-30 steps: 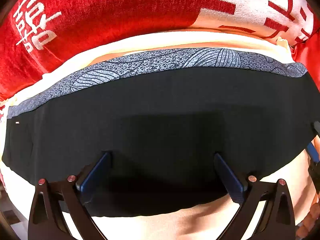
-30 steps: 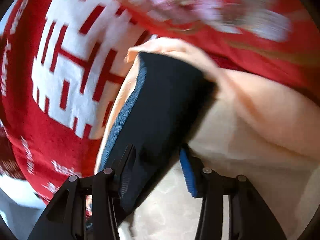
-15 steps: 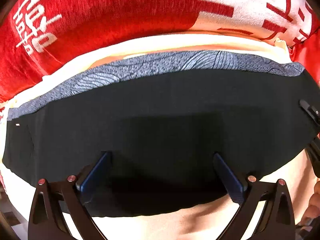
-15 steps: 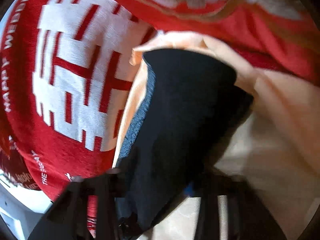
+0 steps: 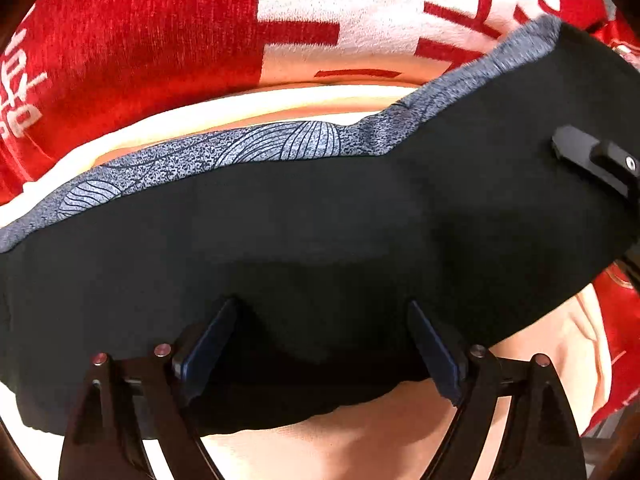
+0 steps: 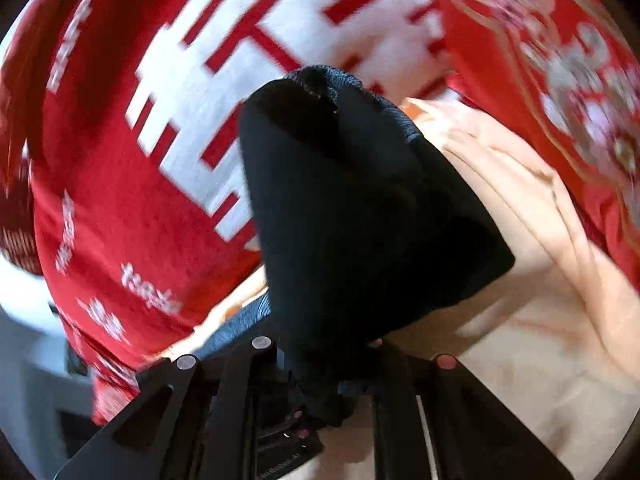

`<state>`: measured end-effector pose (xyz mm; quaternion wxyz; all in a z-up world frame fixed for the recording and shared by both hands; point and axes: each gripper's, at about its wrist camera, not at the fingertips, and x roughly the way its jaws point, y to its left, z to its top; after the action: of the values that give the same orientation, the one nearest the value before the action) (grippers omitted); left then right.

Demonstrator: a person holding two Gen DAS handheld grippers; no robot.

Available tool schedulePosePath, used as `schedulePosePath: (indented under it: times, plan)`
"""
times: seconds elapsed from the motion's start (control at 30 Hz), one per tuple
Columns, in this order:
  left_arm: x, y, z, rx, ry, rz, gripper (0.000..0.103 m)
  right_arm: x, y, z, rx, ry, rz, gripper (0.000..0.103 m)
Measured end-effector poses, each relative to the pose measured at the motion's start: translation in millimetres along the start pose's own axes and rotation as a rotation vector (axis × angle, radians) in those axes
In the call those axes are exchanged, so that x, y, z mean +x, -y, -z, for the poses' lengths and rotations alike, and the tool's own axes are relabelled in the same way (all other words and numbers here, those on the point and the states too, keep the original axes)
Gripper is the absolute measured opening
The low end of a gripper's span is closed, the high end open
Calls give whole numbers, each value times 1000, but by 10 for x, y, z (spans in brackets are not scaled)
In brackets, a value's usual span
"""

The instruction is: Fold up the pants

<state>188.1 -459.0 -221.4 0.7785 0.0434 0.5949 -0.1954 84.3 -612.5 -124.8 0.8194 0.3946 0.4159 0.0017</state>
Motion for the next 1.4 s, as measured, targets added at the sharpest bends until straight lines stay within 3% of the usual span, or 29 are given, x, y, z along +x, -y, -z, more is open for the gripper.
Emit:
schedulePosePath:
  times: [0.13, 0.3, 0.47, 0.67, 0.9, 0.97, 1.03, 1.13, 1.27, 1.4]
  plan:
    - [-104, -151, 66, 50, -8, 30, 87, 22, -292, 32, -111, -12, 52, 14]
    - [-411, -640, 70, -9, -26, 119, 87, 64, -822, 113, -292, -31, 122, 14]
    - [-715, -1358, 105, -29, -12, 48, 87, 286, -1429, 384, -495, -65, 242, 14]
    - [-906, -2230, 409, -136, -57, -106, 87, 836, -2010, 974, -665, -123, 337, 18]
    - [-950, -3026, 654, -233, -92, -186, 87, 1680, -2273, 1788, -804, -240, 484, 28]
    - [-982, -3157, 671, -246, -86, -189, 87, 1830, -2350, 1967, -845, -223, 548, 33]
    - [-1005, -3293, 670, -261, -76, -189, 87, 1900, -2398, 2057, -863, -219, 579, 50]
    - [-963, -3537, 566, -275, -64, -196, 87, 1947, -2512, 2233, -927, -217, 626, 60]
    - [-1062, -3780, 320, -276, -48, -186, 87, 1740, -2615, 2293, -904, -238, 522, 62]
    - [-1129, -3513, 135, -203, -32, -96, 87, 1308, -2487, 2161, -762, -238, 427, 62]
